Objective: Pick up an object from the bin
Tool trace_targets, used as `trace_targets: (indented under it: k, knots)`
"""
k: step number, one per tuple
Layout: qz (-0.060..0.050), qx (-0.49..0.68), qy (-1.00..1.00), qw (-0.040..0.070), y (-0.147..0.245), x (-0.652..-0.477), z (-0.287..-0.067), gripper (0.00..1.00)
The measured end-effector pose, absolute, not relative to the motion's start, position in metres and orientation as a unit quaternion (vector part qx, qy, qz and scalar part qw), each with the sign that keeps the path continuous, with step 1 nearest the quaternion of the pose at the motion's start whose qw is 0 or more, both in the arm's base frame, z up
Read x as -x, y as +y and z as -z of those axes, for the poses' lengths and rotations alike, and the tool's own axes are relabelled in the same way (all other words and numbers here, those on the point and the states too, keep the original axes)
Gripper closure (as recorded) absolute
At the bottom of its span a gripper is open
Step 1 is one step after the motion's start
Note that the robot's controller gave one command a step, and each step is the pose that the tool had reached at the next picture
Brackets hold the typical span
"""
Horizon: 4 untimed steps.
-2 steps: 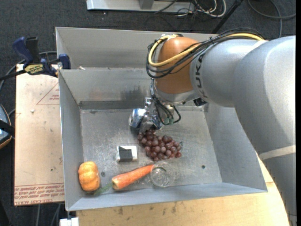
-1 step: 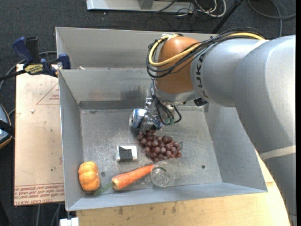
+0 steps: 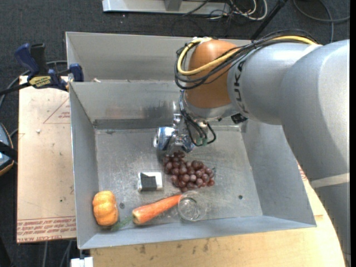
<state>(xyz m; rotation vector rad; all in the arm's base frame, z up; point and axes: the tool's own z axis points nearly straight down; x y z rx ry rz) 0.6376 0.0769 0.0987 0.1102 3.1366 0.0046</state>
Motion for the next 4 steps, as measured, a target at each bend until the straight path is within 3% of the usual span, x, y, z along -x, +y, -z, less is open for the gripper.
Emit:
trace_targets:
  k: [4]
  knots:
    - [-0.001, -0.035, 0.999, -0.001, 0.077, -0.637, -0.130, 1.00]
